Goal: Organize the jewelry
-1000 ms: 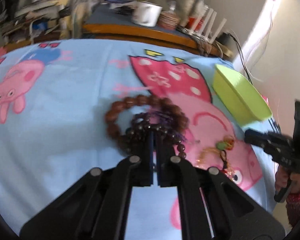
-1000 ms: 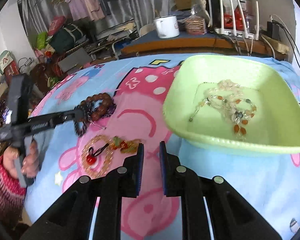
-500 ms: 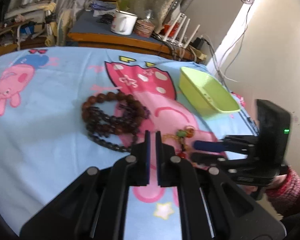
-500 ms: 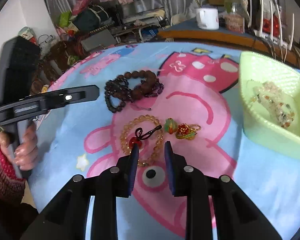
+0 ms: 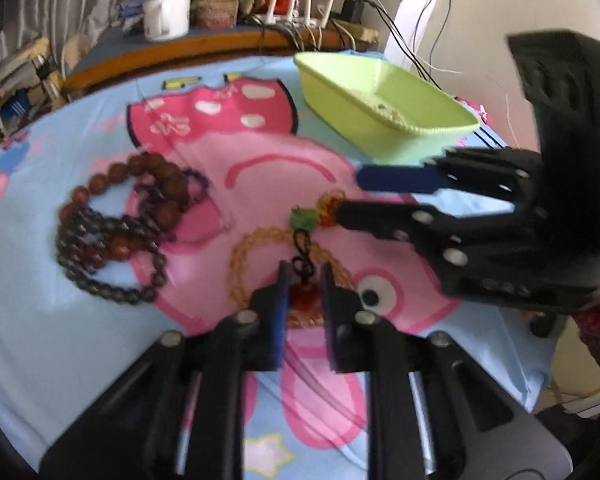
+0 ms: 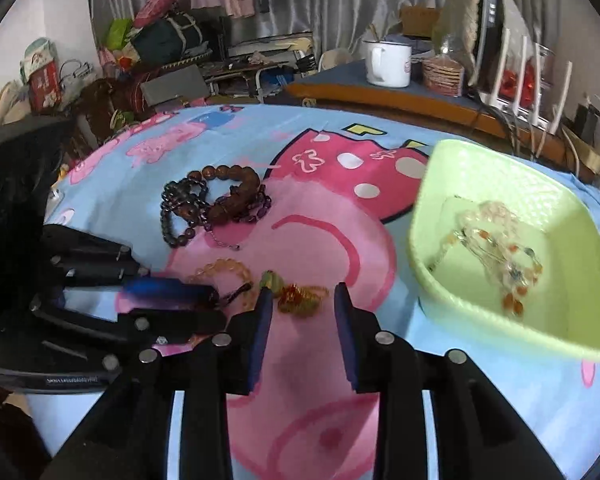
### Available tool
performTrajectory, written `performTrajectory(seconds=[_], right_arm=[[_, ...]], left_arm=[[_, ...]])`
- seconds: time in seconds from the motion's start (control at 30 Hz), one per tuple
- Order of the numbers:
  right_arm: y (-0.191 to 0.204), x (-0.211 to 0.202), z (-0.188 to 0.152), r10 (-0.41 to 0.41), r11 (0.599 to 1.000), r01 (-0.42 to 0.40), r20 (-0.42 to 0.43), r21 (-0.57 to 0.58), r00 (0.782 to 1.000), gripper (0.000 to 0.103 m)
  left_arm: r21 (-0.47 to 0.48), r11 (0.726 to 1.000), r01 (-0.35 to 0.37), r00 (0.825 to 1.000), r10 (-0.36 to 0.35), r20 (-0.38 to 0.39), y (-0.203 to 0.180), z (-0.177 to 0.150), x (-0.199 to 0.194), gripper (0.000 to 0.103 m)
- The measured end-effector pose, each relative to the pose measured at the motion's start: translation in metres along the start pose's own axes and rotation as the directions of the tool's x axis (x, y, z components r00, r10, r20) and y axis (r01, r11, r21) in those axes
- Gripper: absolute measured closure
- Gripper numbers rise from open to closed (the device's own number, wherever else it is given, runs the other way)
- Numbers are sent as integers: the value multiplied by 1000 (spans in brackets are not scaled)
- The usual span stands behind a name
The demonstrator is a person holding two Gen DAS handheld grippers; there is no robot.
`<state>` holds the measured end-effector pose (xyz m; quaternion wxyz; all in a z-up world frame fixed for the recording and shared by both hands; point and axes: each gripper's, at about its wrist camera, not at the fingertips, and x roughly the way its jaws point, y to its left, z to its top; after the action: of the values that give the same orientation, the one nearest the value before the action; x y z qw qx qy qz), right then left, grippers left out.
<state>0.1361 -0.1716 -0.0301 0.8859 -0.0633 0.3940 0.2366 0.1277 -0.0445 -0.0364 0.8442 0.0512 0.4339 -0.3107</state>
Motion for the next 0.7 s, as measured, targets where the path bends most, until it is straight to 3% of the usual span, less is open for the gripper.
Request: performTrajectory(seconds=[0.1,0.27,0.4,0.53,0.6,0.7], right_arm=[[2,-1,-5,51,999,-52,-11,-14,999,103],[-3,-51,-29,95,995,-98,72,35,993,103],[-16,-52,-62,48,994,-44,-33,99,998,103],[-15,-63,-73,23,996,-22,-14,87,1000,103],[-9,-68,-73,22,998,-22,2,63,1000,92],[6,-71,-71,0,1000,1,23,-22,1000,92]], left_arm=[[-5,1000,18,999,-18,43,2,-3,-18,89],[-55,992,110,987,-102,122,11,-9,-52,89],[-79,989,128,987,-120,103,10,-17,-51,89],[-92,985,146,986,-137,97,6,-18,-49,89],[-85,985,151,985,-143,101,3,-18,-50,89],[-62,985,160,982,-153,108,-5,-19,-55,89]])
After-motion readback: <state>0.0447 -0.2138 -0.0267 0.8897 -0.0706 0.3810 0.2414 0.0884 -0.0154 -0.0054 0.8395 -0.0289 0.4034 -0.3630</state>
